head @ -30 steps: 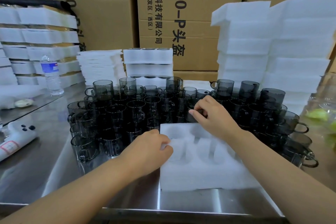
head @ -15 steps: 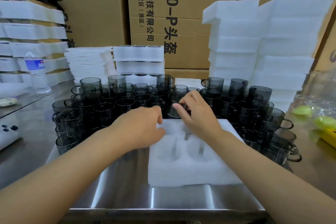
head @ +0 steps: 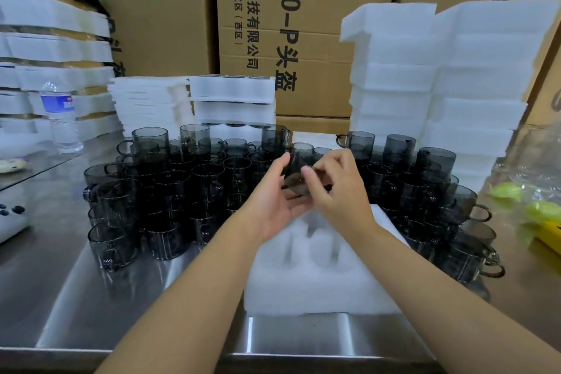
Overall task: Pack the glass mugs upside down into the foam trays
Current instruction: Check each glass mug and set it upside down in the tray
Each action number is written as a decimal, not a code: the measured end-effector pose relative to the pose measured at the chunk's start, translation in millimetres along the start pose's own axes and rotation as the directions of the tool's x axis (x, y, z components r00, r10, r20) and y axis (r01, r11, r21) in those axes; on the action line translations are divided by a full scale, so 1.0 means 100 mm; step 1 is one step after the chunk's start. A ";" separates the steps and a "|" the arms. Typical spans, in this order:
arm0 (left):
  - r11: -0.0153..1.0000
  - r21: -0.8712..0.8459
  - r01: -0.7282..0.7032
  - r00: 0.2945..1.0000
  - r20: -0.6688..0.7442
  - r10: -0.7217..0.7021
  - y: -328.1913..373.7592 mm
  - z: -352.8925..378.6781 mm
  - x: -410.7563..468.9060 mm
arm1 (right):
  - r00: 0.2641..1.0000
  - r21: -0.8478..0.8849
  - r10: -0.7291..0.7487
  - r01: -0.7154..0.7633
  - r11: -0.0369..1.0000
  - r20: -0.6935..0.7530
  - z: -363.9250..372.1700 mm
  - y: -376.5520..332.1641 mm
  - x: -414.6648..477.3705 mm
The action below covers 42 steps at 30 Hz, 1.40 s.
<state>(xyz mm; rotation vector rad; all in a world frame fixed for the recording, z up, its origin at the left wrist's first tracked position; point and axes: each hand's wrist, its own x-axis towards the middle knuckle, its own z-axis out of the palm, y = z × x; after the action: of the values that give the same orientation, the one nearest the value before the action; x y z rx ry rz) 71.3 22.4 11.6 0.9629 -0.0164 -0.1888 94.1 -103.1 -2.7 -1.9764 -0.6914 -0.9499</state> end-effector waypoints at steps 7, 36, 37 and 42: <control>0.999 -0.022 -0.033 0.999 0.014 0.033 -0.03 -0.16 0.05 | 0.990 0.062 -0.045 0.037 0.997 0.134 0.00 0.03 -0.01; 0.906 0.311 -0.287 0.954 0.013 0.298 0.16 -0.40 -0.08 | 0.925 0.046 0.027 -0.048 0.998 0.378 -0.01 0.04 -0.02; 0.895 0.348 -0.280 0.948 -0.049 0.316 0.16 -0.40 -0.08 | 0.919 0.056 0.023 -0.049 0.997 0.393 -0.01 0.02 -0.02; 0.839 0.492 -0.232 0.927 -0.149 0.343 0.16 -0.41 -0.08 | 0.905 0.143 0.002 -0.069 0.987 0.425 -0.03 0.03 -0.02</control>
<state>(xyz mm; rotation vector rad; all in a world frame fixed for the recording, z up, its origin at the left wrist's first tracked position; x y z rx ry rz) 69.8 66.1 1.9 1.4485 0.0076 0.2246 94.6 -107.5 -4.8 -2.0644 -0.9345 -0.4239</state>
